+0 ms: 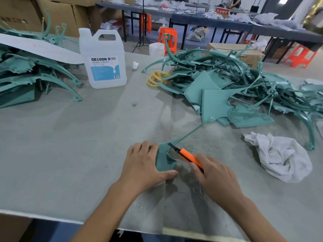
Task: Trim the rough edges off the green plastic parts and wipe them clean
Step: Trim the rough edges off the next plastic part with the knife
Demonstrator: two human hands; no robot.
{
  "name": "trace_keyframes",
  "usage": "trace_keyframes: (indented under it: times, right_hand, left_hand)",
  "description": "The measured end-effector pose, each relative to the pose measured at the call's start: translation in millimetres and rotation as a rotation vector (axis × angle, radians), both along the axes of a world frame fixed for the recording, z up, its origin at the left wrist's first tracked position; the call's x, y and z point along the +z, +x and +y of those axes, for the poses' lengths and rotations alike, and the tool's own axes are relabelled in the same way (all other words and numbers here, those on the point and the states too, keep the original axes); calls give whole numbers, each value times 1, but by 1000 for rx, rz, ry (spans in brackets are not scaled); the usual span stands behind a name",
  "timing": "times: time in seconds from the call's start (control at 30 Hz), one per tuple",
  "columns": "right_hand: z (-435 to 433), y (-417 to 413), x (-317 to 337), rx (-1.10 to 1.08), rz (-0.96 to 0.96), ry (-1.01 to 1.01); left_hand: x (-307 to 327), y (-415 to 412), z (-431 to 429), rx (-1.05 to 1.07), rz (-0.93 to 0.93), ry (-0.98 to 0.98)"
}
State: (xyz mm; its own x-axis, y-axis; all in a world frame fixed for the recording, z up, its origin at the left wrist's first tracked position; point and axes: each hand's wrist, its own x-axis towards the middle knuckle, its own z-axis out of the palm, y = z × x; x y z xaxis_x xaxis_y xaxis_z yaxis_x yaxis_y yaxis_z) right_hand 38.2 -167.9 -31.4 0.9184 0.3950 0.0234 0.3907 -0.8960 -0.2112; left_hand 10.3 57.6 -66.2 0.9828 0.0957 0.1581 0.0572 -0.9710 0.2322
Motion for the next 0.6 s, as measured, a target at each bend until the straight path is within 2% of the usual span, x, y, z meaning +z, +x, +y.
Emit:
trace_keyframes:
  times: [0.17, 0.3, 0.47, 0.6]
  right_hand:
    - [2, 3, -1, -7, -27, -29]
    - [-6, 20, 1, -60, -152, -54]
    - [-31, 50, 16, -223, -317, -104]
    - [-20, 37, 19, -152, -310, -31]
  left_hand:
    - [-1, 4, 0, -27, 49, -30]
    - [6, 3, -7, -8, 60, -48]
    - [15, 3, -19, 21, 92, 56]
    - [16, 2, -23, 29, 119, 65]
